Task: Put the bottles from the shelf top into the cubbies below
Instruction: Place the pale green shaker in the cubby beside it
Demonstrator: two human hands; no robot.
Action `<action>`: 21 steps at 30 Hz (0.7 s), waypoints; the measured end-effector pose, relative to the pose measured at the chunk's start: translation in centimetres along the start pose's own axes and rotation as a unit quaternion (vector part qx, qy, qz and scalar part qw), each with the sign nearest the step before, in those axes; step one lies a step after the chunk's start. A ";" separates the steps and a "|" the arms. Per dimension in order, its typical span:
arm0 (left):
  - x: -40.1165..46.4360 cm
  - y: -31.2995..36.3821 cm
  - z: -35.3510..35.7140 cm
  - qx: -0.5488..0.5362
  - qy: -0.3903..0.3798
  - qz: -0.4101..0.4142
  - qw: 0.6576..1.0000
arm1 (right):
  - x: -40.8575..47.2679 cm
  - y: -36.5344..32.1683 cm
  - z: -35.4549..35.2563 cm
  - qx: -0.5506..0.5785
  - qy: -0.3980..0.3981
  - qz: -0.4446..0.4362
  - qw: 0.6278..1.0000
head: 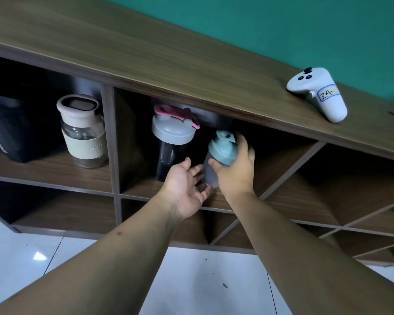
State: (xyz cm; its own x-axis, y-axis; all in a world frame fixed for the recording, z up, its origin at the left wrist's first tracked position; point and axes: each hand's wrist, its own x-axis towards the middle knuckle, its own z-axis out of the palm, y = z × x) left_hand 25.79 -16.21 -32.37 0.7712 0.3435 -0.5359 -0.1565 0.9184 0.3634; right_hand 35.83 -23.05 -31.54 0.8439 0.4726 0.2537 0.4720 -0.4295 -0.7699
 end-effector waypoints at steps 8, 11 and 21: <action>0.1 -0.2 0.6 0.114 0.031 0.067 0.991 | -3.4 1.2 0.1 0.104 0.081 0.081 0.988; -0.1 -1.2 0.9 0.321 0.090 0.149 0.931 | -4.9 2.3 1.0 0.183 0.073 0.166 0.966; -0.1 -2.1 0.0 0.376 0.038 0.157 0.912 | -3.4 4.3 0.9 0.255 -0.040 0.211 0.943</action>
State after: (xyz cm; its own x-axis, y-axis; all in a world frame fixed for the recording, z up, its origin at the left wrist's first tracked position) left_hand 25.99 -18.15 -33.09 0.7123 0.6053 -0.3553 0.1265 0.3872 0.9133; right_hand 34.78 -25.83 -36.26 0.8979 0.4071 -0.1672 -0.1029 -0.1752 -0.9791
